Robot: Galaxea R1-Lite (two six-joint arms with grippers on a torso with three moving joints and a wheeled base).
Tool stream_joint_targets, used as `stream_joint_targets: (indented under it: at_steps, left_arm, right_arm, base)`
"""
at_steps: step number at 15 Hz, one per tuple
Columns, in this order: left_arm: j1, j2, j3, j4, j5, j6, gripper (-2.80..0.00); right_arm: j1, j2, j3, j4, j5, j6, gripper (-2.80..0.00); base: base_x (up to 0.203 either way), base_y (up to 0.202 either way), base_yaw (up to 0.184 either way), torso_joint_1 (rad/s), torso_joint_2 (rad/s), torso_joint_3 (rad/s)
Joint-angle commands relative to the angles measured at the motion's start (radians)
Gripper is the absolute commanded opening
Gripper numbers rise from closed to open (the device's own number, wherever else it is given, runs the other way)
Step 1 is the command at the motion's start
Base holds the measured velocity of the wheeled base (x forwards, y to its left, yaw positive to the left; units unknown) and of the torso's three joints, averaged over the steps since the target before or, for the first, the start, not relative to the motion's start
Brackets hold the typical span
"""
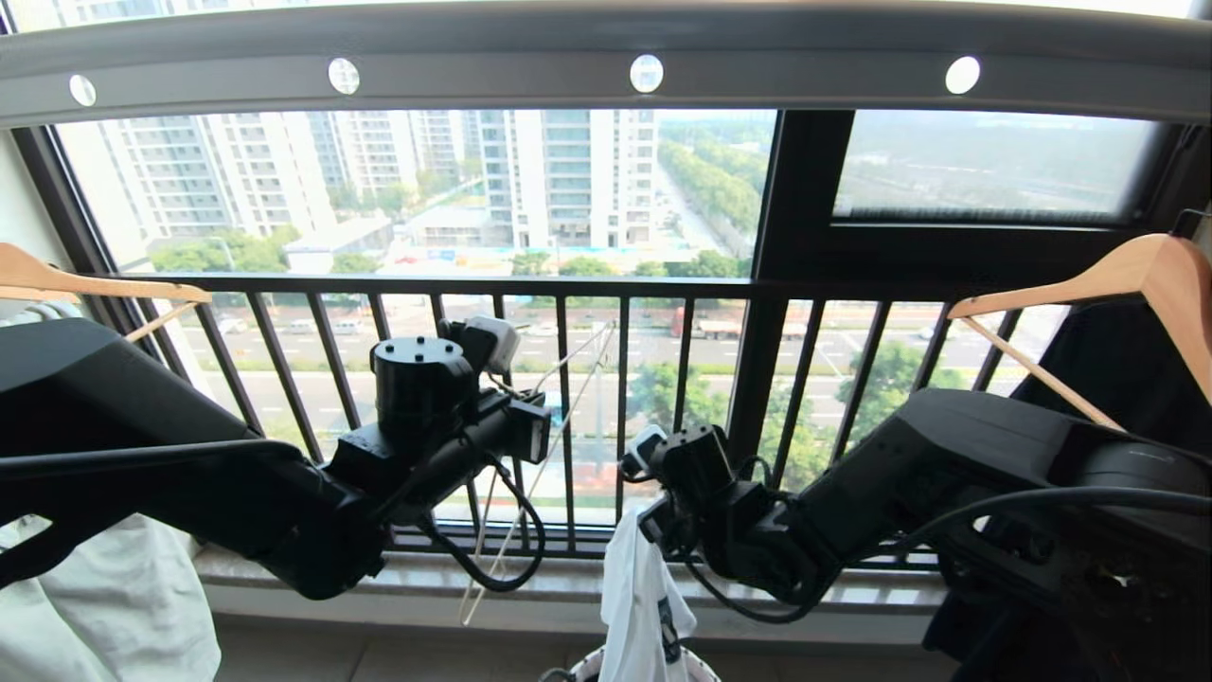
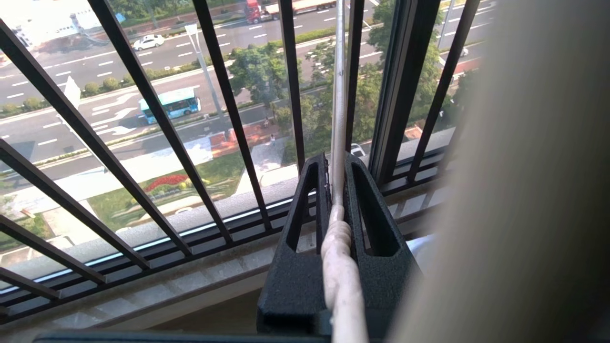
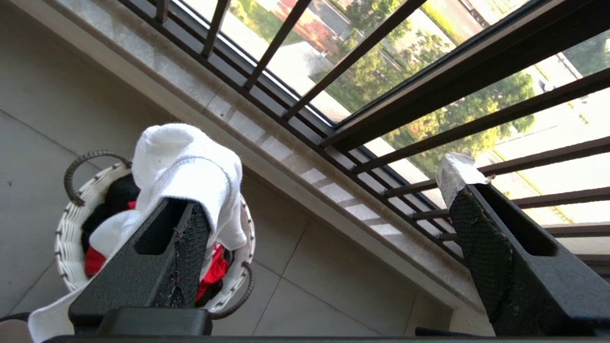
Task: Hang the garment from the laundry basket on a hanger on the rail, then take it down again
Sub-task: Put clothes in the basket
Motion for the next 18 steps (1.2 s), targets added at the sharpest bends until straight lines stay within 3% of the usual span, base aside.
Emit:
stream_joint_targets:
  at_steps: [1, 4, 6, 11, 13, 16, 17, 18]
  left_arm:
    - [0.001, 0.001, 0.000, -0.004, 0.001, 0.001, -2.80]
    - [0.001, -0.009, 0.000, -0.004, 0.001, 0.002, -2.80]
    - [0.003, -0.009, 0.000, -0.004, 0.001, 0.002, -2.80]
    - [0.016, -0.016, -0.003, -0.004, 0.001, 0.008, -2.80]
    - [0.024, -0.021, -0.004, -0.004, 0.001, 0.008, -2.80]
    - [0.024, -0.023, -0.003, -0.003, 0.001, 0.008, -2.80]
    - [0.023, -0.025, -0.003, 0.011, 0.001, 0.008, -2.80]
    - [0.022, -0.031, -0.003, 0.028, 0.001, 0.009, -2.80]
  right_arm:
    - [-0.040, 0.045, -0.058, 0.029, 0.005, -0.120, 0.00]
    - [-0.074, 0.040, -0.134, 0.206, 0.057, -0.178, 0.00]
    - [-0.076, 0.011, -0.205, 0.430, 0.127, -0.183, 0.00]
    - [-0.082, 0.057, -0.512, 0.872, 0.253, -0.186, 0.00]
    - [-0.084, 0.061, -0.539, 0.924, 0.281, -0.176, 0.00]
    - [-0.086, 0.003, -0.443, 0.916, 0.287, -0.144, 0.00]
    - [-0.086, -0.025, -0.390, 0.903, 0.288, -0.131, -2.80]
    - [-0.085, -0.055, -0.332, 0.871, 0.288, -0.113, -2.80]
  base:
    - [0.000, 0.000, 0.000, 0.000, 0.00, 0.000]
    - [0.000, 0.000, 0.000, 0.000, 0.00, 0.000]
    - [0.000, 0.000, 0.000, 0.000, 0.00, 0.000]
    - [0.000, 0.000, 0.000, 0.000, 0.00, 0.000]
    - [0.000, 0.000, 0.000, 0.000, 0.00, 0.000]
    - [0.000, 0.000, 0.000, 0.000, 0.00, 0.000]
    - [0.000, 0.000, 0.000, 0.000, 0.00, 0.000]
    - [0.000, 0.000, 0.000, 0.000, 0.00, 0.000]
